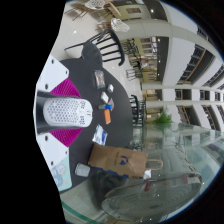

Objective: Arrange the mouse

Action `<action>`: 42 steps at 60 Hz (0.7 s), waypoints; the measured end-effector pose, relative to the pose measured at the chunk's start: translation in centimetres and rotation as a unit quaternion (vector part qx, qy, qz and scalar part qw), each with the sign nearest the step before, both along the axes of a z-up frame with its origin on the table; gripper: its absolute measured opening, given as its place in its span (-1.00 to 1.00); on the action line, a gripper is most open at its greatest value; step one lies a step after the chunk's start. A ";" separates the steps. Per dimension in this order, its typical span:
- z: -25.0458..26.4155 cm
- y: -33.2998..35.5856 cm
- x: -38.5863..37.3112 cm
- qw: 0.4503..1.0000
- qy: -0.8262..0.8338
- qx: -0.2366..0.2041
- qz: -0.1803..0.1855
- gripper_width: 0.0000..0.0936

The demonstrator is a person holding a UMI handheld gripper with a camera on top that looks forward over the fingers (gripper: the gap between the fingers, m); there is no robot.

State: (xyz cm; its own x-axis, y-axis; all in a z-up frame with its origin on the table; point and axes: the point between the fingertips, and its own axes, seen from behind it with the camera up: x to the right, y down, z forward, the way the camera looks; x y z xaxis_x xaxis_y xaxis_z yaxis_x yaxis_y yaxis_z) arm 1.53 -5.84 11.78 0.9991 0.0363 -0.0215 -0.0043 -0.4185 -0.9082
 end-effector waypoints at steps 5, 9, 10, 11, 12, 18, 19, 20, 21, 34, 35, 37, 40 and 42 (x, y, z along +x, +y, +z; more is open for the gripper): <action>3.3 -1.8 5.3 0.999 -0.023 0.021 -0.026 -0.15; 2.8 -3.5 11.1 0.997 -0.042 0.012 -0.070 -0.15; 2.6 -3.6 12.3 0.996 -0.045 0.004 -0.080 -0.15; 1.9 -4.0 13.4 0.995 -0.048 -0.004 -0.088 -0.15; 1.1 -4.4 14.3 0.994 -0.050 -0.013 -0.094 -0.15; -6.0 -6.8 17.9 0.990 -0.034 -0.075 -0.112 -0.15; -7.1 -5.9 18.8 0.990 -0.027 -0.084 -0.111 -0.15; -8.0 -5.9 19.1 0.989 -0.022 -0.092 -0.112 -0.15; -8.9 -5.9 19.5 0.988 -0.017 -0.100 -0.112 -0.15; -13.0 -5.8 20.9 0.986 0.009 -0.130 -0.105 0.04; -13.0 -5.7 20.9 0.986 0.008 -0.131 -0.103 0.08; -13.0 -6.1 20.9 0.986 0.004 -0.134 -0.095 0.16; -13.1 -6.6 20.6 0.987 -0.006 -0.144 -0.078 0.41; -13.0 -7.4 20.4 0.986 -0.004 -0.152 -0.071 0.71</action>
